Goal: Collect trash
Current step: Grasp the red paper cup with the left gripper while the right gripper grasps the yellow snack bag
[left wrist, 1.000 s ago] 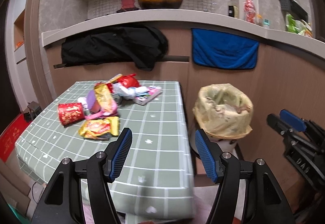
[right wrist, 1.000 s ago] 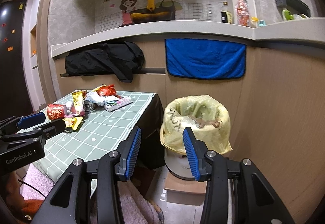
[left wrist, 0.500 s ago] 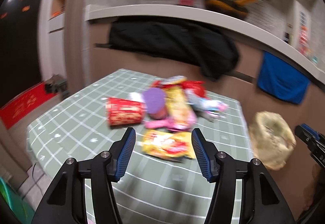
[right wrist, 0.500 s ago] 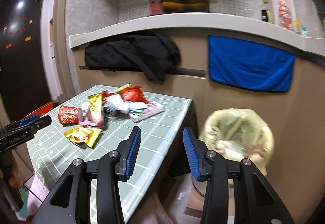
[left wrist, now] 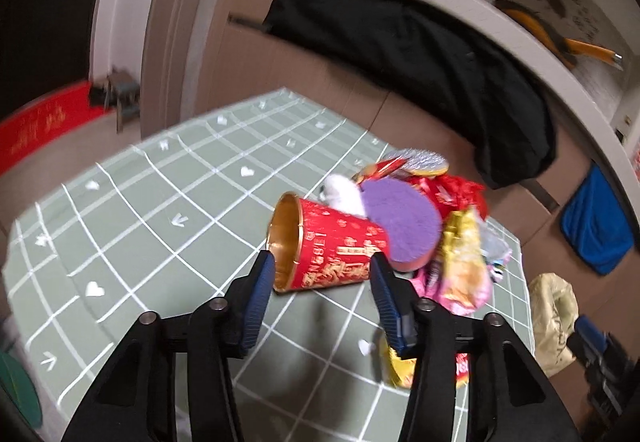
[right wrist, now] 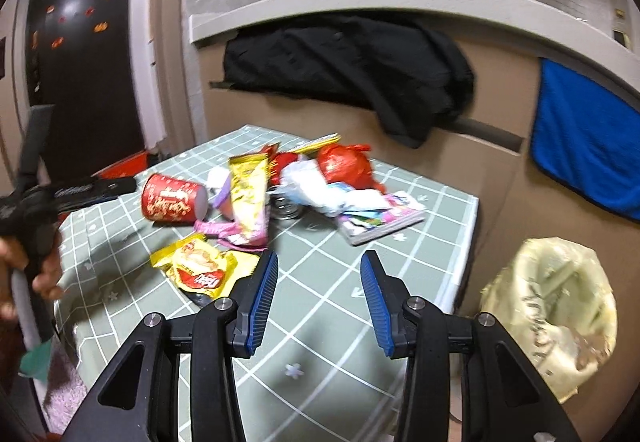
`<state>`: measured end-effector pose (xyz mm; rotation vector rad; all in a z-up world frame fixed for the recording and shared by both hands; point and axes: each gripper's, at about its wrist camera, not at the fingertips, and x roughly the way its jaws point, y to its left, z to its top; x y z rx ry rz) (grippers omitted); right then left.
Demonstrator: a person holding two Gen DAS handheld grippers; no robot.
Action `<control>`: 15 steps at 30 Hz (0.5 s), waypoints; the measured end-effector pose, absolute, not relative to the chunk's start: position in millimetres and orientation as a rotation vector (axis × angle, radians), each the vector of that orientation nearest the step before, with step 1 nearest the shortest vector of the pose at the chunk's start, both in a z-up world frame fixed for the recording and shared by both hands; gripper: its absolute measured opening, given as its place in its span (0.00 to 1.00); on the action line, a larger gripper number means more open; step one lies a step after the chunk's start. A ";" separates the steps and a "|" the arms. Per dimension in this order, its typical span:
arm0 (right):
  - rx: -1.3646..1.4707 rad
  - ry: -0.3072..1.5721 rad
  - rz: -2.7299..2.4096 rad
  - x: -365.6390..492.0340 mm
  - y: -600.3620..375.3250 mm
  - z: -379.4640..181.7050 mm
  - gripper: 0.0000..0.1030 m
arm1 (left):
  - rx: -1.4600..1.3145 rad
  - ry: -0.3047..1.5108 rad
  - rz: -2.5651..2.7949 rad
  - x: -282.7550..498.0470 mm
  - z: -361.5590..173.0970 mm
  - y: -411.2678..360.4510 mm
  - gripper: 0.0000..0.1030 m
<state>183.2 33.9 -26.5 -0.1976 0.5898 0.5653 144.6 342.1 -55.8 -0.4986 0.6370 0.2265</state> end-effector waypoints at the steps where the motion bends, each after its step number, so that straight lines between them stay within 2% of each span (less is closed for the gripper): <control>1: -0.212 0.590 0.573 185.5 38.5 -28.8 0.39 | -0.507 0.641 0.214 151.4 -59.6 344.3 0.45; 5: -0.233 0.609 0.599 194.9 49.9 -34.8 0.39 | -0.506 0.636 0.233 170.5 -66.4 346.0 0.42; 10: -0.228 0.630 0.649 200.3 55.6 -40.4 0.39 | -0.546 0.654 0.215 183.5 -71.6 344.7 0.23; 12: -0.228 0.637 0.672 201.0 56.5 -43.2 0.39 | -0.518 0.655 0.188 182.1 -67.5 335.8 0.13; 15: -0.207 0.679 0.726 205.3 60.8 -49.4 0.39 | -0.459 0.650 0.179 175.6 -61.3 324.3 0.03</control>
